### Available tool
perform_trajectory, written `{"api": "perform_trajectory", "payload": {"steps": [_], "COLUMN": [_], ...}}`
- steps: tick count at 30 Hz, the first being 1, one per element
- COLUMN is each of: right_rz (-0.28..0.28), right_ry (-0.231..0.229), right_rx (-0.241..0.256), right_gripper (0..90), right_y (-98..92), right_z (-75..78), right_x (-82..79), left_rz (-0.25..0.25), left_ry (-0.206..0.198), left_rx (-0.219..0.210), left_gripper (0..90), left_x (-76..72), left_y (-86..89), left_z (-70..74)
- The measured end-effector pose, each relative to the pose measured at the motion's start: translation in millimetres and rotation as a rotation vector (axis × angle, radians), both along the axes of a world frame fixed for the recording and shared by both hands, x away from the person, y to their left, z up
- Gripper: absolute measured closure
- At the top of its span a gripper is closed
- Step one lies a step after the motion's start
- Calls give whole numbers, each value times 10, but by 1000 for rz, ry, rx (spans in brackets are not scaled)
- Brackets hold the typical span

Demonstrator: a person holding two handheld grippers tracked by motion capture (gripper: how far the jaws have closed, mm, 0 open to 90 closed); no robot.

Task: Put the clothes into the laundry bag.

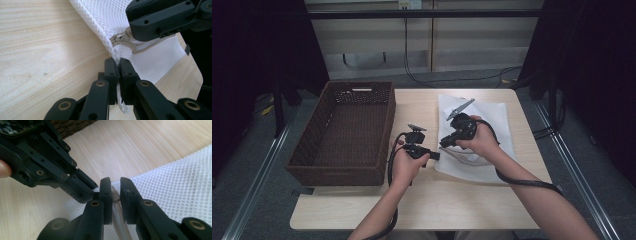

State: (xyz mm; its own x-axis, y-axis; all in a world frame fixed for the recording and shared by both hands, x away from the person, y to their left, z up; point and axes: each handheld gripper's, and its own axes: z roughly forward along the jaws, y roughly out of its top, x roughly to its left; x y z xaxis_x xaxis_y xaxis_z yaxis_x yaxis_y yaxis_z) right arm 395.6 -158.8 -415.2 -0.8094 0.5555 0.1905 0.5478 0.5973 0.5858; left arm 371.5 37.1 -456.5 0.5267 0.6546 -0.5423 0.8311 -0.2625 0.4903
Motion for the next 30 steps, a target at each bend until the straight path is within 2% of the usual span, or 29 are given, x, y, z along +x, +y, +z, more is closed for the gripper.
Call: {"api": "perform_trajectory", "payload": {"steps": [5,7,8,10,11,15,16,17,18,21,22,24,26,29,30], "right_rz": [-22,-26,-55,-71,-89,-107,-117,-124,-124,-126,-127,-121,-101,-82,-82], "right_ry": [15,21,43,53,76,92,99,108,110,110,115,127,117,109,109], "right_rx": [13,17,30,42,57,68,63,62,61,63,74,83,71,53,53], "right_gripper": [777,772,735,733,709,694,685,677,671,681,679,730,793,818,818], "right_y": [-37,-41,-47,-50,-60,-83,-94,-101,-121,-131,-131,-120,-89,-70,-70], "right_z": [-55,-60,-66,-70,-78,-84,-85,-87,-105,-120,-127,-138,-147,-142,-142], "right_x": [4,2,-4,-4,-4,-7,-10,-15,-10,-8,-6,-3,0,2,2], "left_rz": [-8,13,5,6,3,15,-4,10,-3,11,-8,7,4,12,-11], "left_ry": [-6,-8,-7,-7,-7,-7,-9,-7,-7,4,-4,3,4,6,-3], "left_rx": [3,-8,-5,-5,-5,-10,-1,-8,-3,-17,-4,-15,-15,-17,-1], "left_gripper": [859,858,859,859,858,858,858,858,859,858,859,859,858,855,855], "left_x": [6,2,2,2,3,1,6,2,5,-2,8,3,7,5,16], "left_y": [11,1,5,4,6,-1,10,1,5,-11,4,-10,-9,-12,6], "left_z": [3,4,8,8,8,6,7,7,6,6,5,3,1,-7,-14]}}
